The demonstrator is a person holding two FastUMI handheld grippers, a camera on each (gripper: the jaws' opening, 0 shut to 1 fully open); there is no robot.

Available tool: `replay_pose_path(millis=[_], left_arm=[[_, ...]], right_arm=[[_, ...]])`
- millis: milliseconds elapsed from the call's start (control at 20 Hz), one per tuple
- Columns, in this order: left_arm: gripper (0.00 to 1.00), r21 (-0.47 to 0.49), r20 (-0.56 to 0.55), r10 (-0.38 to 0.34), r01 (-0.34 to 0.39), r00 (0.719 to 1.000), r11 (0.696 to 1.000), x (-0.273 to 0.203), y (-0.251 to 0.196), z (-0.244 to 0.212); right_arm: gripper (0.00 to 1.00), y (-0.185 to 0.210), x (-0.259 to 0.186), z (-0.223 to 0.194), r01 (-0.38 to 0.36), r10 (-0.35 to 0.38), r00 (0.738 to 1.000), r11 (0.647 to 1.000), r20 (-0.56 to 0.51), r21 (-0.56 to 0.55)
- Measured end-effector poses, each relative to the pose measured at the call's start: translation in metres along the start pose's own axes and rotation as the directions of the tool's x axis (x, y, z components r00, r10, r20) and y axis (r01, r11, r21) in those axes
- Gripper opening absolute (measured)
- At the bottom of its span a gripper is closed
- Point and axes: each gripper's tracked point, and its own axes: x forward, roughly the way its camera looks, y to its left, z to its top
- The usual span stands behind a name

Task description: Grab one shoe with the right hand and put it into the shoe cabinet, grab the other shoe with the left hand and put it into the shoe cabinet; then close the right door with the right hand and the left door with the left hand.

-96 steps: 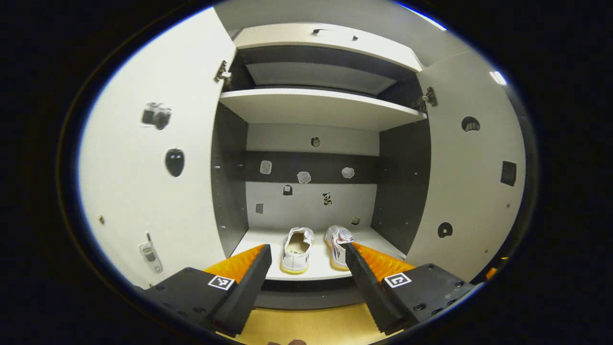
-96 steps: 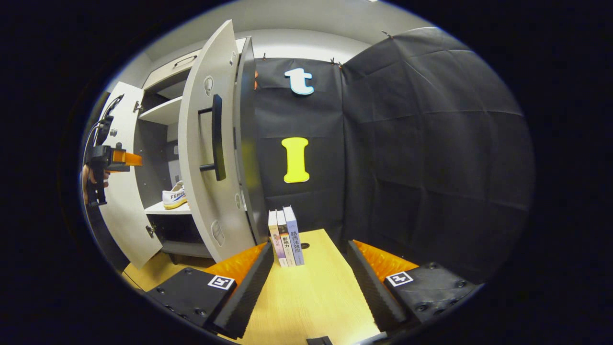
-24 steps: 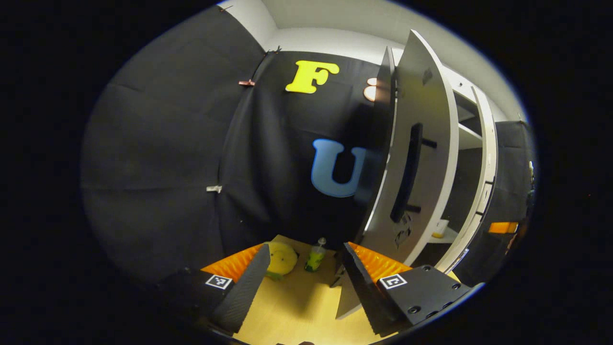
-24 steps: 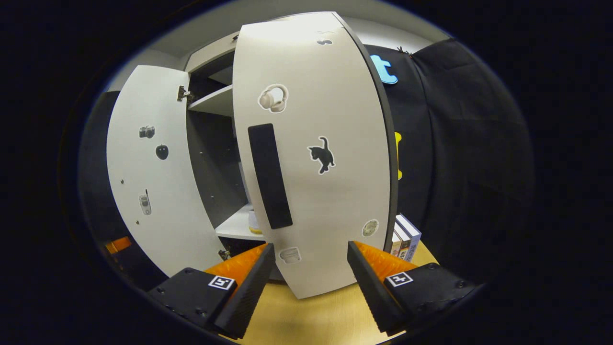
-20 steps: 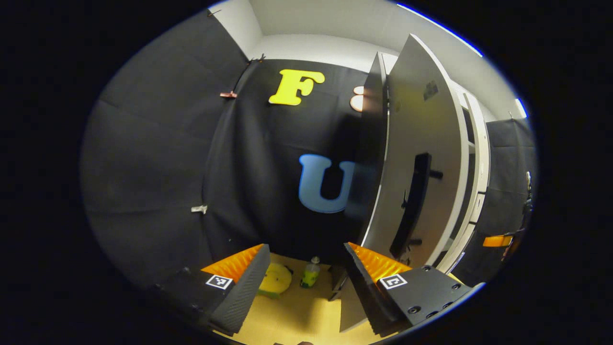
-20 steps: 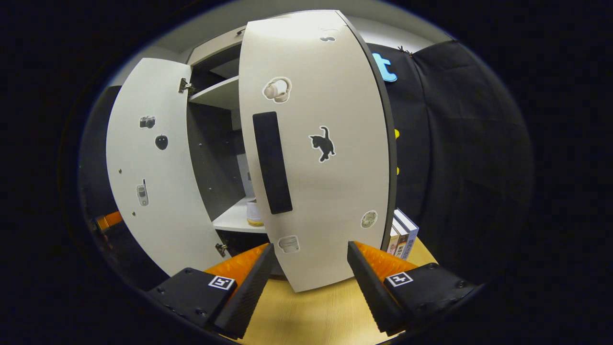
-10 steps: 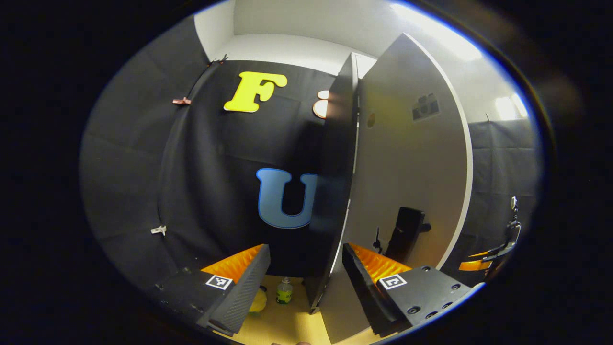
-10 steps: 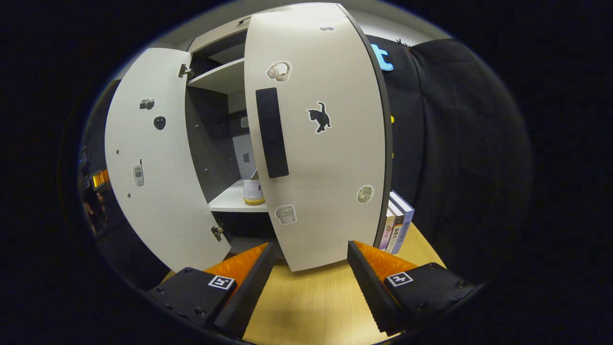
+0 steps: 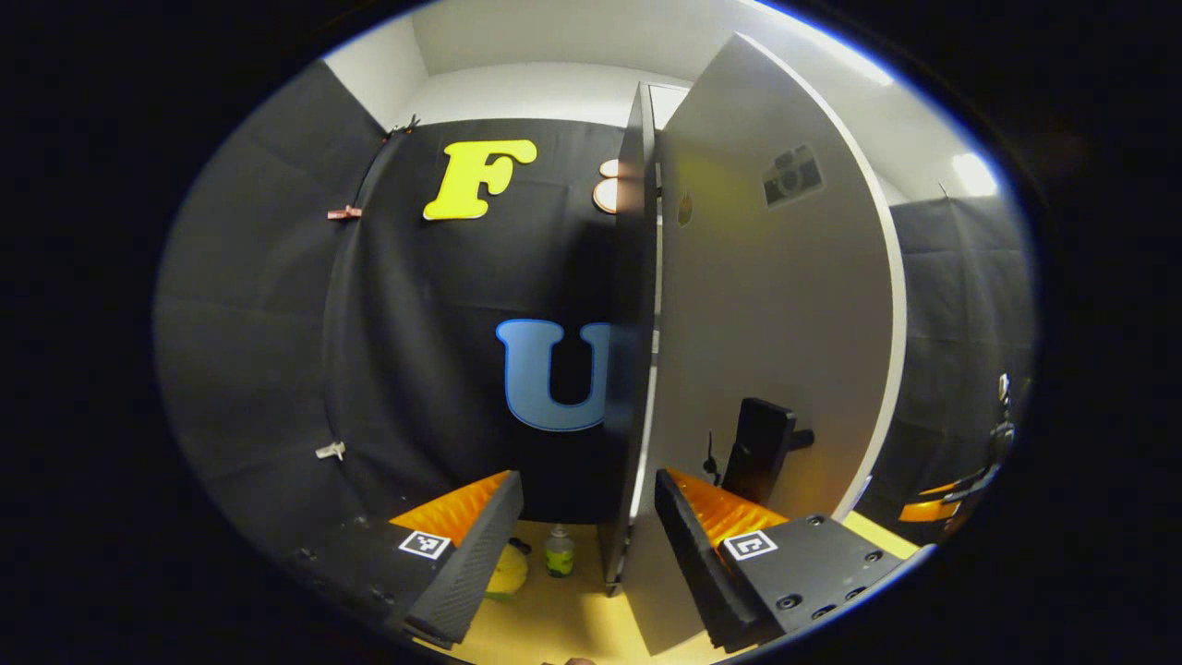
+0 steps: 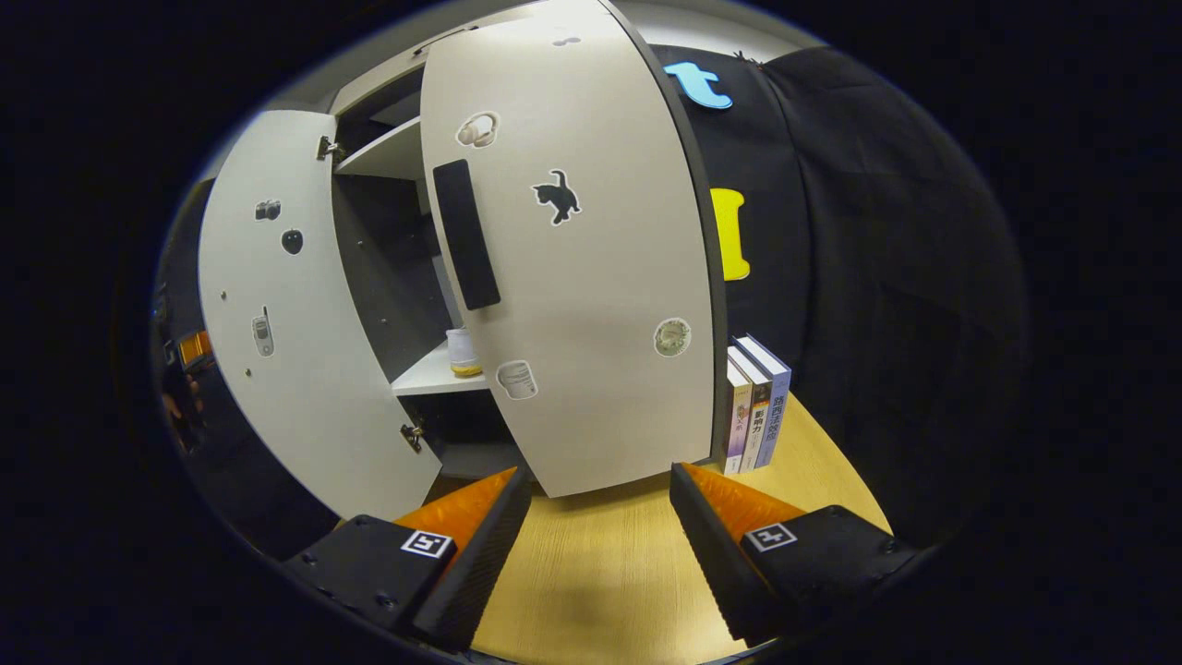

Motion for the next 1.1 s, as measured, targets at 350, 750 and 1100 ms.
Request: replay_pose_path(millis=[350,750,1100], left_arm=[[0.87,0.056,0.033,0.075,-0.077,0.997,0.996,0.004,-0.086,0.001],[0.94,-0.003,-0.008,0.091,-0.091,0.996,0.996,-0.016,-0.191,-0.047],[0.95,-0.082,-0.051,0.193,-0.197,0.980,0.977,-0.082,-0.219,-0.086]], right_arm=[[0.99,-0.036,-0.005,0.015,-0.050,0.051,0.998,0.998,0.037,-0.022],[0.98,-0.079,-0.022,0.038,-0.115,0.129,0.986,0.985,0.108,-0.125],[0.98,-0.078,-0.029,0.051,-0.200,0.222,0.966,0.967,0.133,-0.157]])
